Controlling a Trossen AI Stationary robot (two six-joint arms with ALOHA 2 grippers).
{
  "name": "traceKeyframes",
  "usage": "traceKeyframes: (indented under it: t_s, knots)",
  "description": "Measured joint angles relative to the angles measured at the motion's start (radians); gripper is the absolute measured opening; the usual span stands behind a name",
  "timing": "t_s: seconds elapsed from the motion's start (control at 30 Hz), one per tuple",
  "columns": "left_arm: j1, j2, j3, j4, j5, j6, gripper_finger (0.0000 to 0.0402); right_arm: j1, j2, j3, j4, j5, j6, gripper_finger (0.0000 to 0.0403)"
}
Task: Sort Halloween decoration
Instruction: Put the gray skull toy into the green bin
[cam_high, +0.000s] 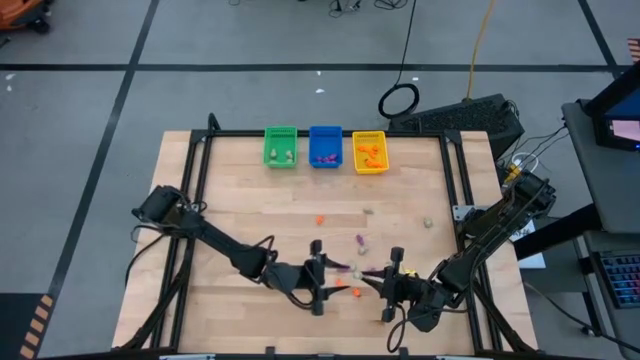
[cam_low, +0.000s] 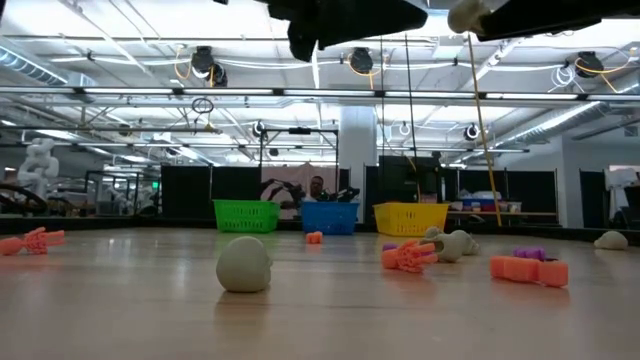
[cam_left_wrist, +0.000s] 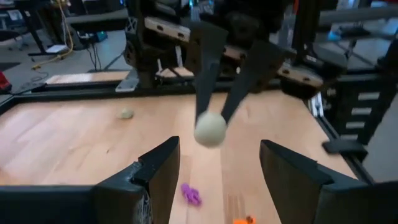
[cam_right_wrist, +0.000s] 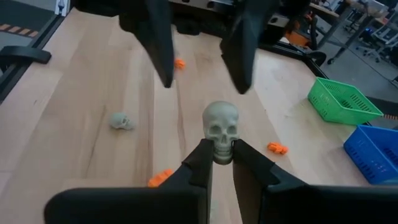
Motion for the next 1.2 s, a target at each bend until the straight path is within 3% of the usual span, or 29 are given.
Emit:
traceKeyframes:
  t_s: [0.1, 0.37, 0.67, 1.2]
  knots:
    - [0.015, 0.017, 0.000, 0.048, 0.009, 0.000, 0.0221, 0.000, 0.000, 0.000, 0.001, -0.015, 0.000, 0.0029]
    - [0.052, 0.054, 0.000, 0.126, 0.149, -0.008, 0.0221, 0.000, 0.000, 0.000, 0.002, -0.018, -0.001, 0.0029]
    - [0.059, 0.090, 0.000, 0.199, 0.178, -0.007, 0.0218, 0.000, 0.000, 0.000, 0.002, -0.018, -0.001, 0.0029]
    - [0.075, 0.088, 0.001, 0.171, 0.179, -0.006, 0.0104, 0.000, 0.000, 0.000, 0.002, -0.018, 0.000, 0.0029]
